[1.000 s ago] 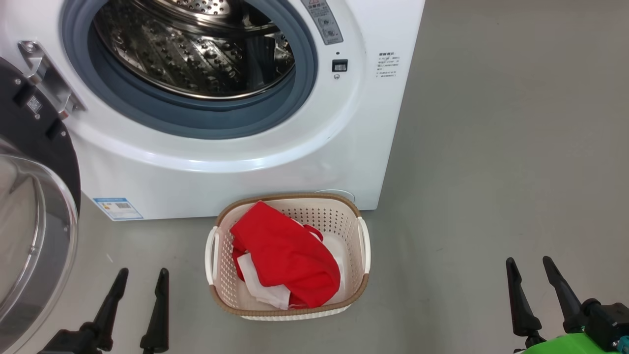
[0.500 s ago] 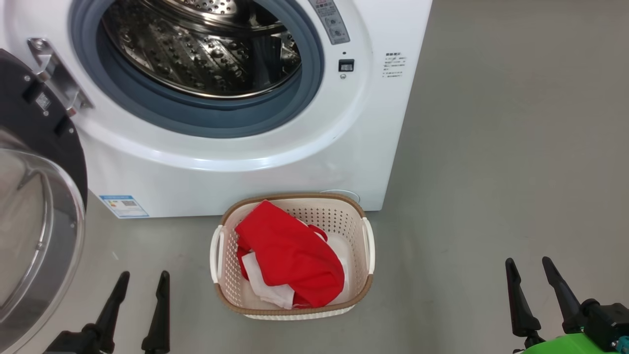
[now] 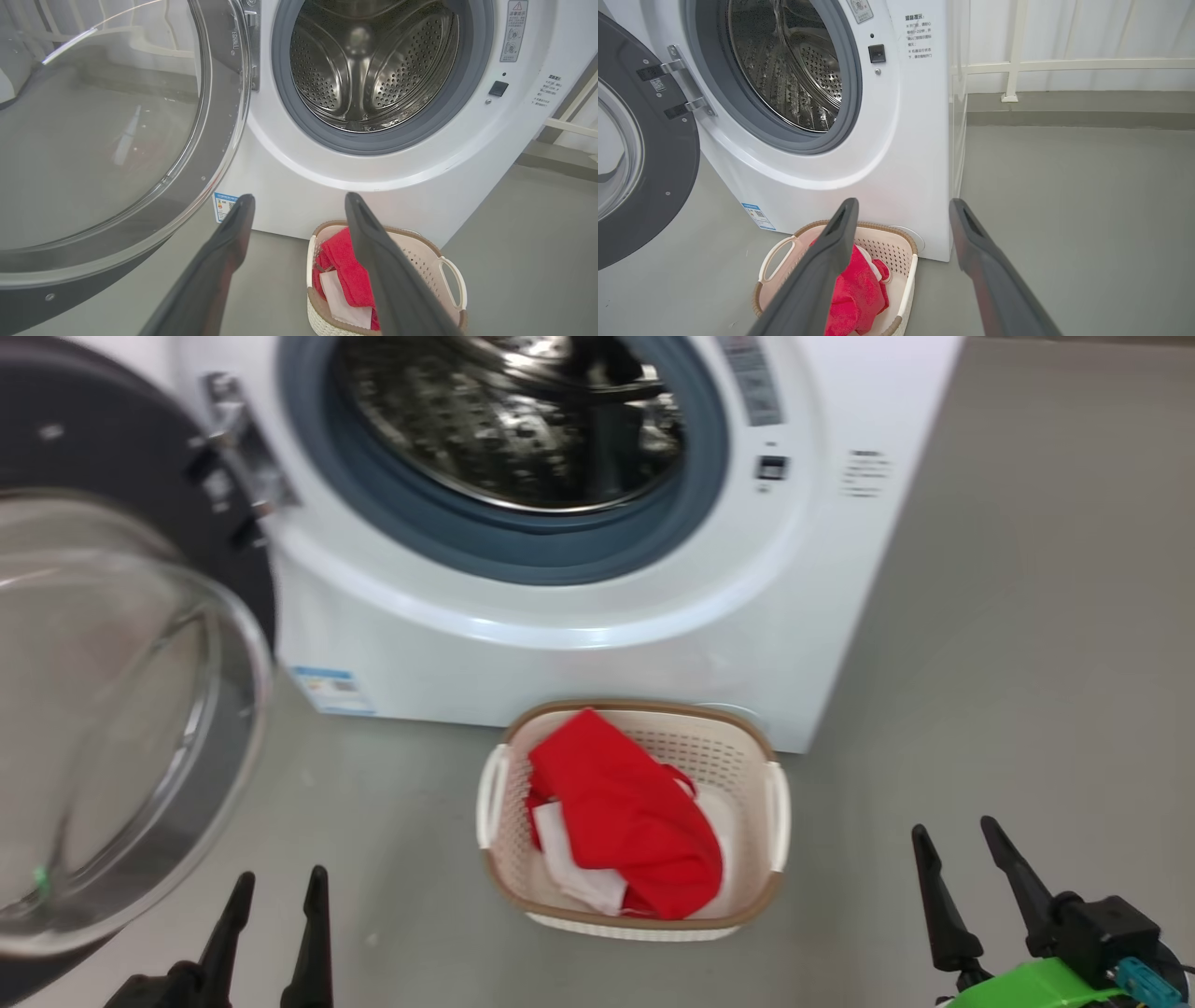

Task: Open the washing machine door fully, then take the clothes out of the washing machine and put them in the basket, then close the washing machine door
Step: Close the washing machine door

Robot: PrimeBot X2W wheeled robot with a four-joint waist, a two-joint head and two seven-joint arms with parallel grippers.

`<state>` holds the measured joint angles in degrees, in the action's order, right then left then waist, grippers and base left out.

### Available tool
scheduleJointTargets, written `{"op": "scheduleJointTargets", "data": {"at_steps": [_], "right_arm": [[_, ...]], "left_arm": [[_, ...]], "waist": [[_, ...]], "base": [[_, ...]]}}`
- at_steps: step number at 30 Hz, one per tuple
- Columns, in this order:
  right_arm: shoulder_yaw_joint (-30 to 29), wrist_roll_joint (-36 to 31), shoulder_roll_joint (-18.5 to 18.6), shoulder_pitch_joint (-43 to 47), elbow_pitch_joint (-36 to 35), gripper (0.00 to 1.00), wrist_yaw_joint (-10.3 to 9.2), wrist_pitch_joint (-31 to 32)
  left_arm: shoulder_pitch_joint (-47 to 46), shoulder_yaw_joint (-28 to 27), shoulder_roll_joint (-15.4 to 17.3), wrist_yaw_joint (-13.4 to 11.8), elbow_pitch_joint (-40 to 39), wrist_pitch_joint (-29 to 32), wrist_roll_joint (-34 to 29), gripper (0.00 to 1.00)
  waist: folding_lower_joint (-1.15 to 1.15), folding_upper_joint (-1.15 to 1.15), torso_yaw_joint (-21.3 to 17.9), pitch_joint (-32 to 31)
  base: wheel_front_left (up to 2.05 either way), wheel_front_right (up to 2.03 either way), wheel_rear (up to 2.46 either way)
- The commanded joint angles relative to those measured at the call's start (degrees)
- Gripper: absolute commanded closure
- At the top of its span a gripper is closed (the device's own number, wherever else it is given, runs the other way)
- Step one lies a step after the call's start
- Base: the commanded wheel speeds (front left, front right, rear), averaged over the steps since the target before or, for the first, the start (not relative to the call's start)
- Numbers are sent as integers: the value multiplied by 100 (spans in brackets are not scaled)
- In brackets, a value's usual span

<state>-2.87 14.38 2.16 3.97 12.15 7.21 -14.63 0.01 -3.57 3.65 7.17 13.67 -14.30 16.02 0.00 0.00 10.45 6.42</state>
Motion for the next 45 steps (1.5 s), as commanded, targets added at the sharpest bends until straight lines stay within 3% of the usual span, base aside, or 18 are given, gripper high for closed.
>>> {"op": "scheduleJointTargets", "data": {"at_steps": [1,7,16,26,35,36,37,38,39,45], "right_arm": [[199,-65,72,-242,-70,0,28,-37],[437,-165,72,-308,85,0,28,-37],[557,-208,72,-395,190,0,28,-37],[1106,-245,72,-923,529,0,28,-37],[1187,-178,72,-1025,618,0,28,-37],[1177,-174,72,-1014,614,0,28,-37],[1159,-169,72,-999,609,0,28,-37],[1138,-165,72,-981,599,0,28,-37],[1117,-163,72,-960,586,0,28,-37],[1016,-110,72,-828,488,0,28,-37]], "left_arm": [[-94,-252,26,32,-60,-70,-41,0],[-34,-371,-60,32,76,-70,-68,0],[3,-242,-75,32,260,-70,141,0],[105,-372,-77,-119,100,-70,477,0],[101,-408,-77,-152,-18,-70,589,0],[87,-415,-77,-145,-48,-70,626,20],[70,-424,-77,-135,-80,-70,685,54],[46,-440,-77,-123,-126,-70,741,81],[20,-462,-77,-109,-181,-70,779,100],[-341,-924,-77,-7,-855,-70,844,100]], "waist": [[0,0,494,-60],[0,0,1208,-158],[0,0,1881,-146],[0,0,1992,7],[0,0,1986,14],[0,0,1983,14],[0,0,1979,14],[0,0,1975,14],[0,0,1971,14],[0,0,1951,7]], "base": [[0,0,0],[0,0,0],[0,0,0],[0,0,0],[0,0,0],[0,0,0],[0,0,0],[0,0,0],[0,0,0],[0,0,0]]}}
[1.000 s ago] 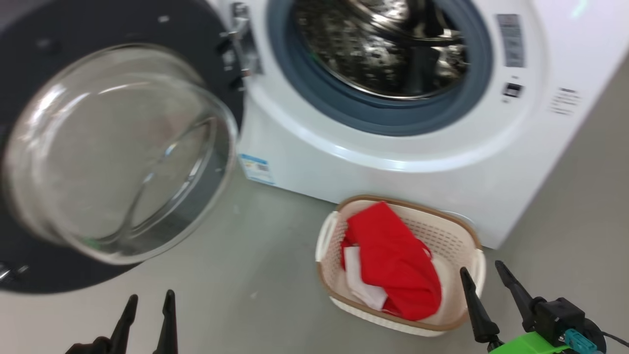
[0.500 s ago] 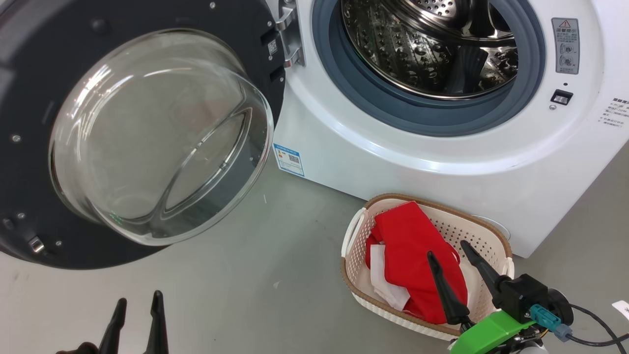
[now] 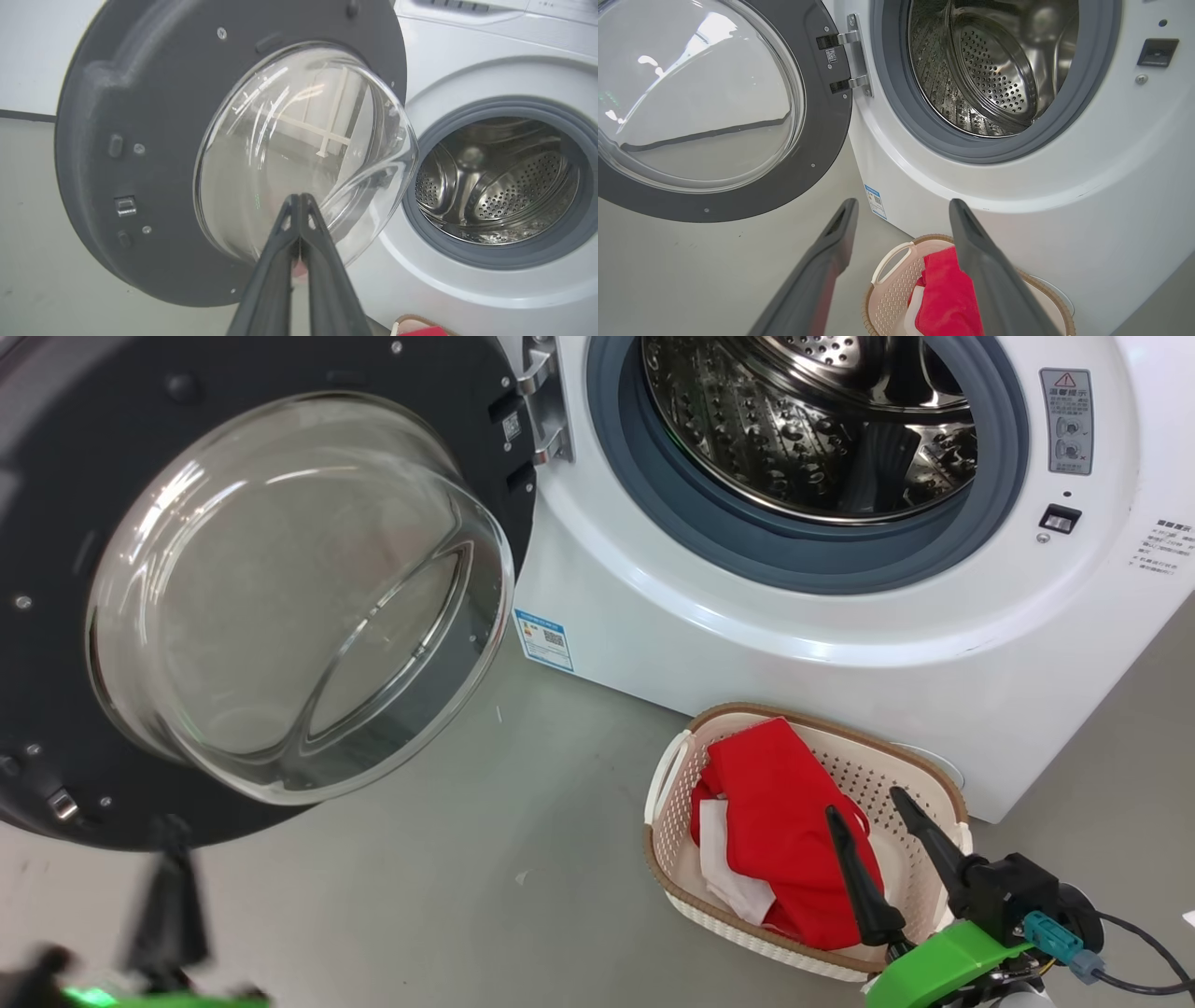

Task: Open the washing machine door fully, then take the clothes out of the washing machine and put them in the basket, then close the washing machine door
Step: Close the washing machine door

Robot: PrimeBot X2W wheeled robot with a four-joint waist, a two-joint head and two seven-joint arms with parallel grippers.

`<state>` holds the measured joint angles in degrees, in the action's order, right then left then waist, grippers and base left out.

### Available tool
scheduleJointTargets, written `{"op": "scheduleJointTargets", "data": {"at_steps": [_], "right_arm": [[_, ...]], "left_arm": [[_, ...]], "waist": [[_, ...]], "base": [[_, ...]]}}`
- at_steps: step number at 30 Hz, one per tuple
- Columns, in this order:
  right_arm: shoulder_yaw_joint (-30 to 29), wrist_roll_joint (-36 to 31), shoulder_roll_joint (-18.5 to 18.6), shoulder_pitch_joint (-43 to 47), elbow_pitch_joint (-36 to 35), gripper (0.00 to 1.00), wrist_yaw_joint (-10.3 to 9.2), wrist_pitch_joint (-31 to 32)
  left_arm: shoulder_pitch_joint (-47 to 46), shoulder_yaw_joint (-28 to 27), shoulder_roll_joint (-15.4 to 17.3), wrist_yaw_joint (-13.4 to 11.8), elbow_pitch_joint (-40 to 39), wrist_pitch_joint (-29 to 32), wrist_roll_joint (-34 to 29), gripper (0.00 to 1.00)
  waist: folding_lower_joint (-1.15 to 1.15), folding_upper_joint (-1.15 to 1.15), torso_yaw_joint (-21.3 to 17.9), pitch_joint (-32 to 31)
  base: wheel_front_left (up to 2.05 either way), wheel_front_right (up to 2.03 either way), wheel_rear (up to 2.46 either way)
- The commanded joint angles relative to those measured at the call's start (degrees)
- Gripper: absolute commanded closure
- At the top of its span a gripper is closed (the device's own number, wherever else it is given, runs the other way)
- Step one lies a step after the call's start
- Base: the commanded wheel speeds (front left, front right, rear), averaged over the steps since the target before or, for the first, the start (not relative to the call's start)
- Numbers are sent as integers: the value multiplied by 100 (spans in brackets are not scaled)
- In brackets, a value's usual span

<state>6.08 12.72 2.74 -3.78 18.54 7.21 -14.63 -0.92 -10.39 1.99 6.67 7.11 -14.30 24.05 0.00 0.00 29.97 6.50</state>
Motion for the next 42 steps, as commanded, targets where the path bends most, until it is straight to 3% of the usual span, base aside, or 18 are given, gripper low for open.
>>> {"op": "scheduleJointTargets", "data": {"at_steps": [1,7,16,23,30,35,42], "right_arm": [[112,63,14,-32,-167,0,28,-37],[71,88,14,40,-223,0,28,-37],[30,186,14,109,-297,0,28,-37],[52,243,14,150,-341,0,28,-37],[58,227,14,76,-340,0,28,-37],[38,191,14,43,-342,0,28,-37],[47,127,14,-33,-339,0,28,-37]], "left_arm": [[-351,-382,89,54,-378,-70,23,100],[-988,-888,376,78,-1241,-70,-79,100],[-2319,-1480,1657,80,-1000,-70,979,100],[-3219,-1427,2595,81,610,-48,2249,100],[-4020,-864,3464,81,2734,870,3491,100],[-4353,-272,3713,81,3514,1969,4136,100],[-4485,248,3984,81,4051,2948,4688,100]], "waist": [[0,0,-3,3],[0,0,-16,22],[0,0,-32,38],[0,0,-67,95],[0,0,-111,233],[0,0,-137,333],[0,0,-190,473]], "base": [[0,0,0],[0,0,0],[0,0,0],[0,0,0],[0,0,0],[0,0,0],[0,0,0]]}}
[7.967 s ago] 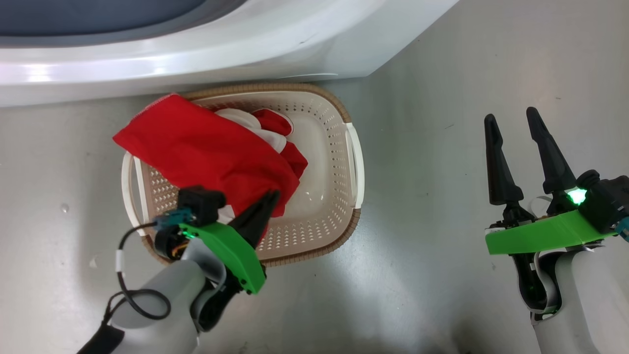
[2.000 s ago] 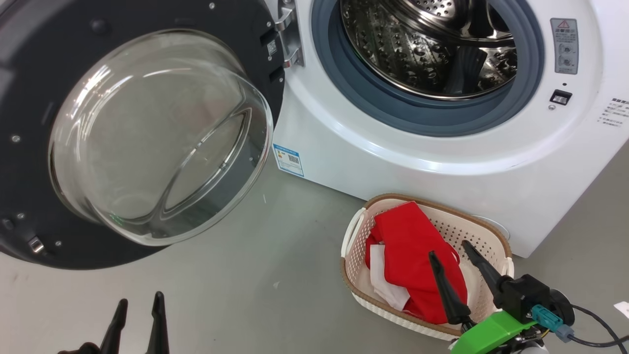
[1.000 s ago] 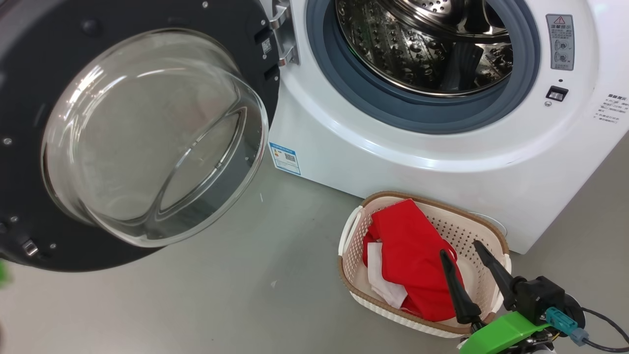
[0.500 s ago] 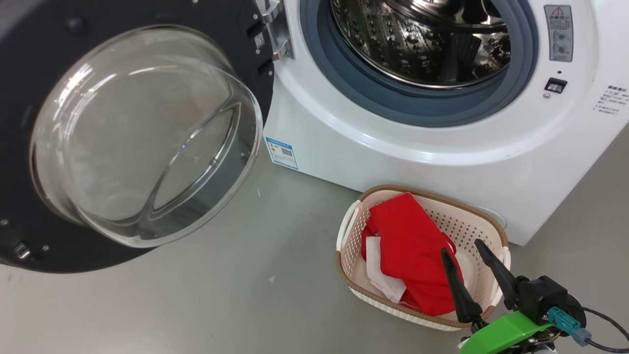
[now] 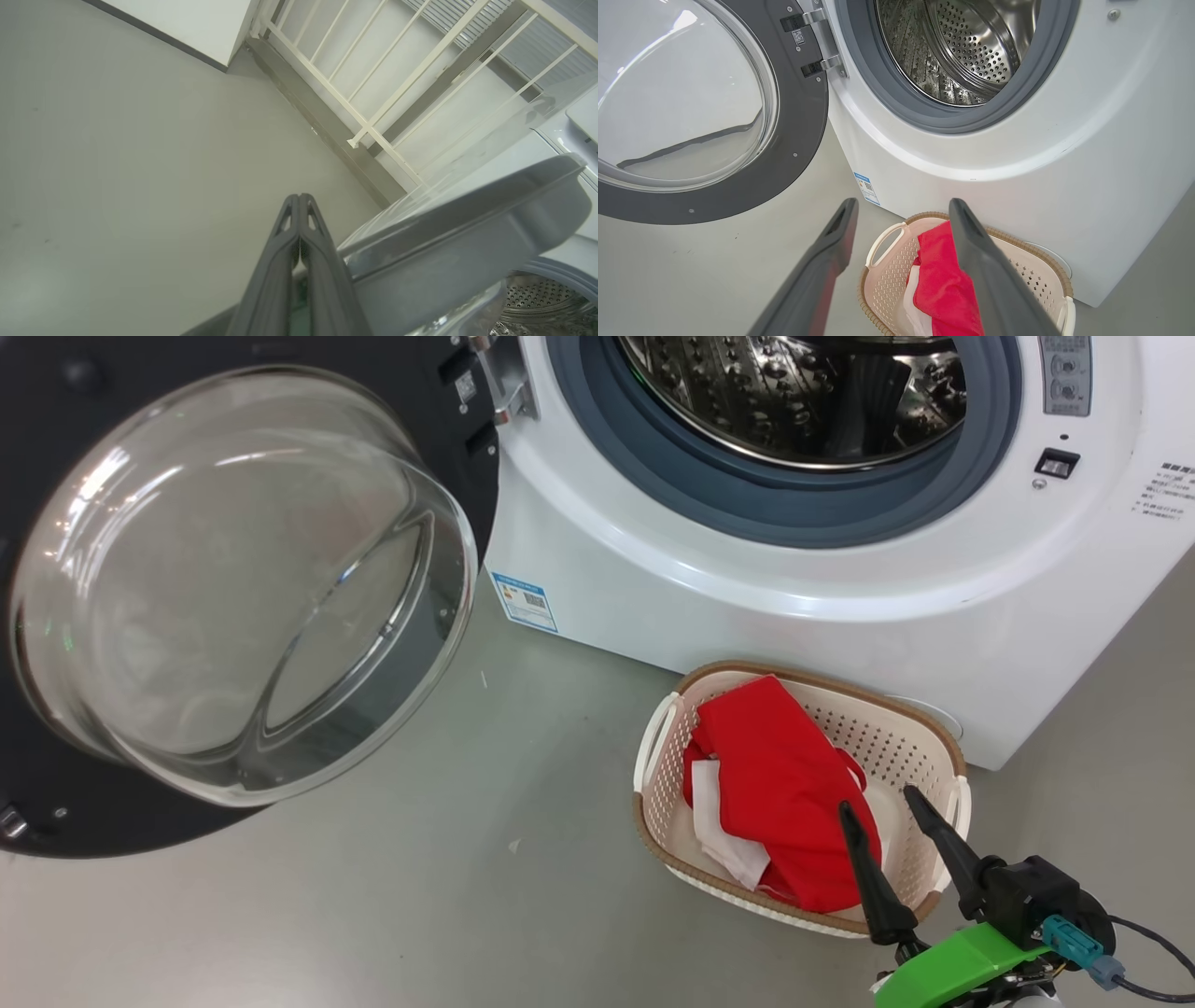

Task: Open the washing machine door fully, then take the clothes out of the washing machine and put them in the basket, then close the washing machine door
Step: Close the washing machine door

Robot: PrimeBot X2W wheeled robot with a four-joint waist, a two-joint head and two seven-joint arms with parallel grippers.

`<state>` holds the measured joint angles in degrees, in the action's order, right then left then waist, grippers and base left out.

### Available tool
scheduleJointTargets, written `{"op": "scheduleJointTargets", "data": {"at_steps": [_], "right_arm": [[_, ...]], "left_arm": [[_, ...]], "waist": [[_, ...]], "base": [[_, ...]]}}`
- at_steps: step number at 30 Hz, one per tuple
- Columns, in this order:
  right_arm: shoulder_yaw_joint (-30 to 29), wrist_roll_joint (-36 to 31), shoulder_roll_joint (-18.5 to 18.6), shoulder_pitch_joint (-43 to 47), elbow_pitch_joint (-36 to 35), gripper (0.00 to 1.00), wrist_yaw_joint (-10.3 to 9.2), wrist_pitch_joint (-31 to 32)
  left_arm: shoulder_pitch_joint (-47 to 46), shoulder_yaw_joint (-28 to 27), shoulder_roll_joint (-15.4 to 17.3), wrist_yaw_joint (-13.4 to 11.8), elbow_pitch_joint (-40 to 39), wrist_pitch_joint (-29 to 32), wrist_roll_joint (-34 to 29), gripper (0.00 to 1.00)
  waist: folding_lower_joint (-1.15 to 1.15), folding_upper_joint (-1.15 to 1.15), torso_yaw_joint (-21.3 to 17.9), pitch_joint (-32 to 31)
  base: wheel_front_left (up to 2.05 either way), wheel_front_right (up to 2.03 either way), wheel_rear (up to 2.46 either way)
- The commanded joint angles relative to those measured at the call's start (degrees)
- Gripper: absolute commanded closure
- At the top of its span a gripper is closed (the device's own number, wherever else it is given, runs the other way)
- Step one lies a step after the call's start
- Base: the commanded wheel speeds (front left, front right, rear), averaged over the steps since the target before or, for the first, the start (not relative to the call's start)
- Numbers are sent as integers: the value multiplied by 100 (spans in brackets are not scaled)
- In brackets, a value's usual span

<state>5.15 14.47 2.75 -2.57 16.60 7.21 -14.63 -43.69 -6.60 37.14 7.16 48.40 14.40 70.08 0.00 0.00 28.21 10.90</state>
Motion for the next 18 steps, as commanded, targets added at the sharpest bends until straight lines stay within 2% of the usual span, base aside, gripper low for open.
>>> {"op": "scheduleJointTargets", "data": {"at_steps": [1,8,18], "right_arm": [[137,-58,12,-160,-143,0,28,-37],[110,-92,12,-179,-136,0,28,-37],[61,-29,12,-130,-131,0,28,-37]], "left_arm": [[-217,-75,487,33,-40,195,152,100],[-127,322,572,33,-161,847,569,100],[287,696,686,33,-809,1301,951,100]], "waist": [[0,0,-19,45],[0,0,-40,92],[0,0,16,-39]], "base": [[0,0,0],[0,0,0],[0,0,0]]}}
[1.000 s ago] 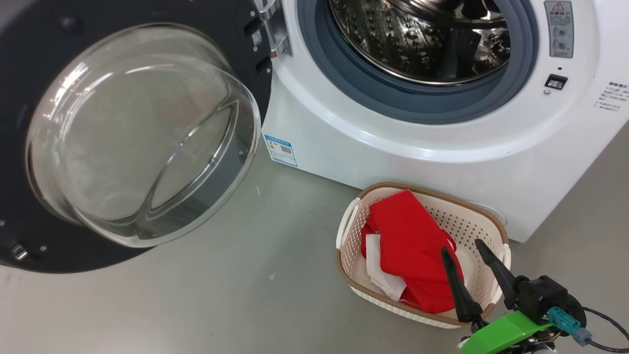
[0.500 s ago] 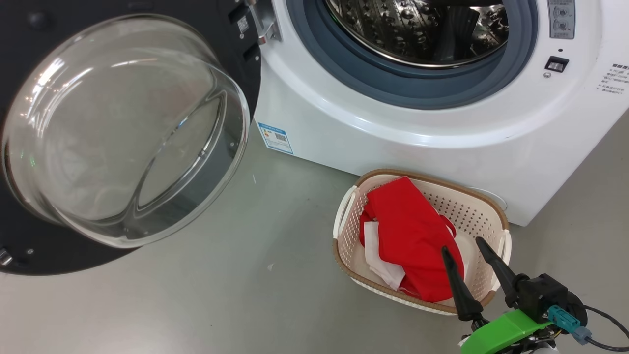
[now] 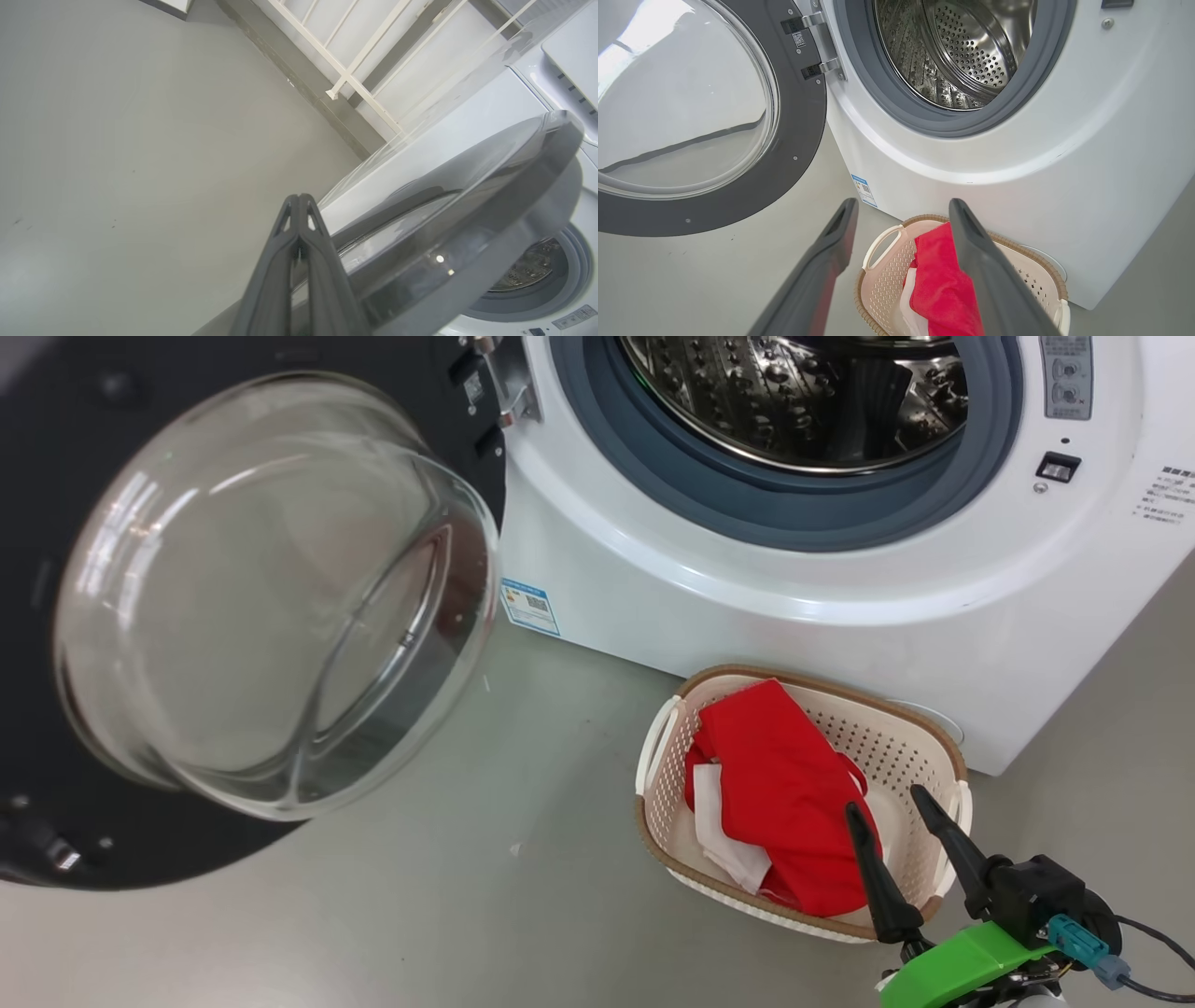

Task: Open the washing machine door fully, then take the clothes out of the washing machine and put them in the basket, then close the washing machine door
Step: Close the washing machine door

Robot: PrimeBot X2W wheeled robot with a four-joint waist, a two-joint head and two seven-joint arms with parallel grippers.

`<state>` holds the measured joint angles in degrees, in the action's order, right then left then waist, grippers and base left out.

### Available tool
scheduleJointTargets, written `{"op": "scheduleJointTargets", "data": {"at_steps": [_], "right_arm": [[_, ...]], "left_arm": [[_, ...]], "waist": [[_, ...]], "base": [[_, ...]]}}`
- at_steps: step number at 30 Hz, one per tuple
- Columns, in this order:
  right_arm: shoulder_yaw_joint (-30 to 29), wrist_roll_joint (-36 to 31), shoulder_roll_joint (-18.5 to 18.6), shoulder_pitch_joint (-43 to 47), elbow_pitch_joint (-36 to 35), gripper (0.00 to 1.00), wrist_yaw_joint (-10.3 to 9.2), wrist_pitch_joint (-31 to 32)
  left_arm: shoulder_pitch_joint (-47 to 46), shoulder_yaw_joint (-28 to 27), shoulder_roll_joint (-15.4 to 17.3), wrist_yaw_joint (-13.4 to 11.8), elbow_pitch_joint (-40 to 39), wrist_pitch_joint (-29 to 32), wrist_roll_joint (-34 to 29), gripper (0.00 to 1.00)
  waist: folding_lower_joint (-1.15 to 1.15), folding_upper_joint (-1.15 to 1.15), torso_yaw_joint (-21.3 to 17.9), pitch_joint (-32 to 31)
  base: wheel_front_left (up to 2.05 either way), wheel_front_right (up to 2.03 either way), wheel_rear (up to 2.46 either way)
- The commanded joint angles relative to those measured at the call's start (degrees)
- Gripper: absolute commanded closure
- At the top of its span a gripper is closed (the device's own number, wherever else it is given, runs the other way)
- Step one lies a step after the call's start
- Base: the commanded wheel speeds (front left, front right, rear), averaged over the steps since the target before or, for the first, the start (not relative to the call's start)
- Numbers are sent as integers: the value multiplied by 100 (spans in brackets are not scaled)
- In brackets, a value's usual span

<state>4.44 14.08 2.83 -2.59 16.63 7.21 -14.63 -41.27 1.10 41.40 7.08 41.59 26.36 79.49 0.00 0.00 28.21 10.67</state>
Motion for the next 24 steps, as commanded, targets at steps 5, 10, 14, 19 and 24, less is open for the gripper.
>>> {"op": "scheduleJointTargets", "data": {"at_steps": [5,10,14,19,24], "right_arm": [[112,41,5,-88,-146,0,28,-37],[93,53,5,-53,-157,0,28,-37],[69,63,5,-15,-170,0,28,-37],[44,80,5,37,-184,0,28,-37],[35,89,5,42,-181,0,28,-37]], "left_arm": [[284,68,312,40,-573,263,245,100],[550,192,413,41,-1116,447,480,100],[777,234,466,41,-1640,546,689,100],[1019,340,492,41,-2378,677,847,100],[1159,451,449,41,-3047,776,968,100]], "waist": [[0,0,80,-106],[0,0,112,-192],[0,0,131,-257],[0,0,157,-315],[0,0,155,-341]], "base": [[0,0,0],[0,0,0],[0,0,0],[0,0,0],[0,0,0]]}}
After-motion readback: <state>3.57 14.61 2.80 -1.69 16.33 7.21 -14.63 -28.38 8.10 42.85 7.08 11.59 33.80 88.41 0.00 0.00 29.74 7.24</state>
